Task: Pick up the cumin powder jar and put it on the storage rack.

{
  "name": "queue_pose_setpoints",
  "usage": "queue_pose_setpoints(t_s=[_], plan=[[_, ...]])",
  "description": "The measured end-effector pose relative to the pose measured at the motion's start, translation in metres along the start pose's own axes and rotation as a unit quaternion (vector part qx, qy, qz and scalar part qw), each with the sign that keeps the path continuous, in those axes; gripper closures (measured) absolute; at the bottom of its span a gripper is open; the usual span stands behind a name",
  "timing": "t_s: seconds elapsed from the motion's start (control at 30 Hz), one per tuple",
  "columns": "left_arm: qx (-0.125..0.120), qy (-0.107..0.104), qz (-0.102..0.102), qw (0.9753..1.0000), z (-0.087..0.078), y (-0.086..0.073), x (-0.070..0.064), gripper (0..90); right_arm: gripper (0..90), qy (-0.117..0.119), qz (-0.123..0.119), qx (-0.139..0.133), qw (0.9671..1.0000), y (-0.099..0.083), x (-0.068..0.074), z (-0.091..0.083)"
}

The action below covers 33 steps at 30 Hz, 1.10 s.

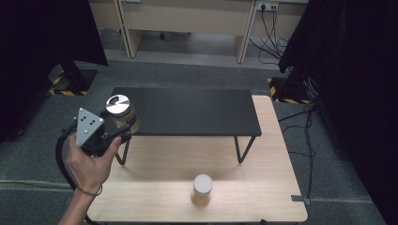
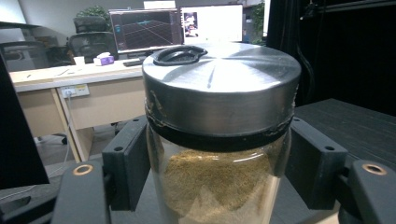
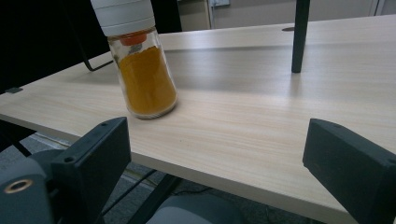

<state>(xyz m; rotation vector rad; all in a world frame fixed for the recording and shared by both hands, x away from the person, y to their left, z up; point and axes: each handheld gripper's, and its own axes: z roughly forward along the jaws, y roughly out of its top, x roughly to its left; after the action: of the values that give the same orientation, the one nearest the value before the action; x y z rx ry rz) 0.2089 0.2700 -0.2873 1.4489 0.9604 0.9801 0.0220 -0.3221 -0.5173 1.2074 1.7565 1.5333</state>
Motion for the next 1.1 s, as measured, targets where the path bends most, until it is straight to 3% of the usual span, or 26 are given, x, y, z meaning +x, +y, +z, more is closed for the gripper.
queue_pose_setpoints(t_s=[0.03,0.37,0.87,1.1], plan=[[0.004,0.009,0.011,0.9999,0.004,0.001,0.0,30.5,8.0,0.001,0.0,0.0,1.0,0.0,0.0,0.0],[0.028,0.026,0.021,0.999,0.022,-0.003,0.005,30.5,8.2,0.002,0.001,0.001,1.0,-0.001,-0.001,0.001],[0.057,0.038,0.004,0.9976,0.037,-0.012,0.014,30.5,8.8,0.006,0.002,0.005,1.0,-0.001,-0.002,0.004],[0.057,0.038,-0.005,0.9976,0.04,-0.018,0.017,30.5,9.0,0.007,0.003,0.007,0.9999,-0.001,-0.002,0.004]])
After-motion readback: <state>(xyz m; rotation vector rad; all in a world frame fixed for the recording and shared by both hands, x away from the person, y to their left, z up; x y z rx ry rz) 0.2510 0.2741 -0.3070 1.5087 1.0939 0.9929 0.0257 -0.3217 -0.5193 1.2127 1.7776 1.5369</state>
